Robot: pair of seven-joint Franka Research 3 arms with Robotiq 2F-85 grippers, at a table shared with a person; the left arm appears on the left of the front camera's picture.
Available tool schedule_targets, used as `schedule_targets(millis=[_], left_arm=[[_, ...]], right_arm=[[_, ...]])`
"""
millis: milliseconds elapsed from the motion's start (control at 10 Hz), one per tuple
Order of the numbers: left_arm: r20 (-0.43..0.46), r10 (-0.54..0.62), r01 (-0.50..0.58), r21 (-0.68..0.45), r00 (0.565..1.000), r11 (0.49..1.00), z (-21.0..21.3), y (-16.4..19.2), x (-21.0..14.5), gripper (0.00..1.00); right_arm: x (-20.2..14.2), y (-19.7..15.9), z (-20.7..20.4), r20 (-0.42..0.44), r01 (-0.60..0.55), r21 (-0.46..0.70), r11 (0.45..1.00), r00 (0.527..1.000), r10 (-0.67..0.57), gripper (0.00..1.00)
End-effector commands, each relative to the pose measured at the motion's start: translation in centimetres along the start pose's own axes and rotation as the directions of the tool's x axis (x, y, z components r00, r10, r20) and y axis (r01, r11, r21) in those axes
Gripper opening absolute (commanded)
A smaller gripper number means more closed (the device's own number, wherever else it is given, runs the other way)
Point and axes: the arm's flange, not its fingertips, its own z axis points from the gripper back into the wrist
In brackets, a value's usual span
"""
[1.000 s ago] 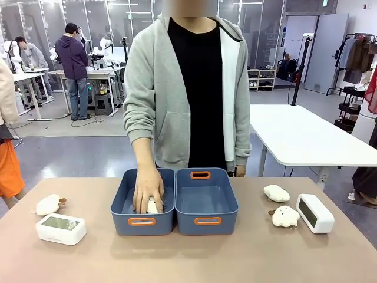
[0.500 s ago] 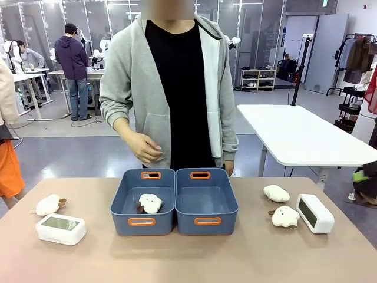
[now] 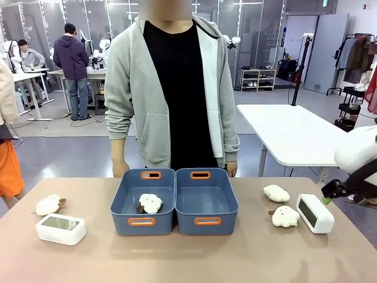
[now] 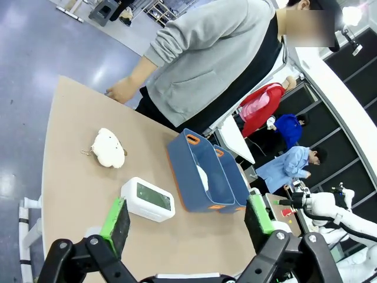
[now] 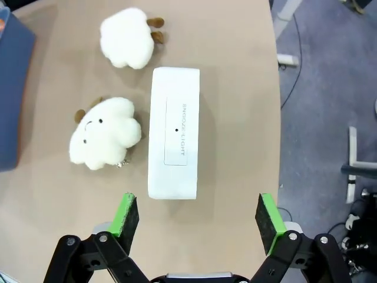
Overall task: Sort the digital clocks into the basket.
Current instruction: Pick up the Digital clock from the table and place it into the empty Plastic storage basket.
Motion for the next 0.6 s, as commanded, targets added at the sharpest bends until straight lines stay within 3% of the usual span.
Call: schedule_targets(millis=[0, 100, 400, 500], left_arm=[[0.013, -0.003, 0.003, -0.018, 1.0, 1.0, 0.1, 0.0, 0.2, 1.0], [0.013, -0.003, 0.003, -0.018, 1.0, 1.0, 0.1, 0.0, 0.2, 1.0], [0.013, -0.003, 0.003, -0.018, 1.0, 1.0, 0.1, 0.0, 0.2, 1.0], [0.013, -0.003, 0.003, -0.018, 1.0, 1.0, 0.1, 0.0, 0.2, 1.0]], right_arm=[[1.5, 0.5, -0.1, 0.012, 0.042, 0.03, 0.999, 0.999, -0.043, 1.0], [0.0, 0.0, 0.0, 0.0, 0.0, 0.0, 1.0, 1.0, 0.0, 1.0], [0.5, 0.0, -0.3, -0.009, -0.008, 0.01, 1.0, 1.0, 0.008, 1.0], [1.1, 0.8, 0.1, -0.094, -0.1, 0.085, 0.991, 0.99, 0.108, 1.0]])
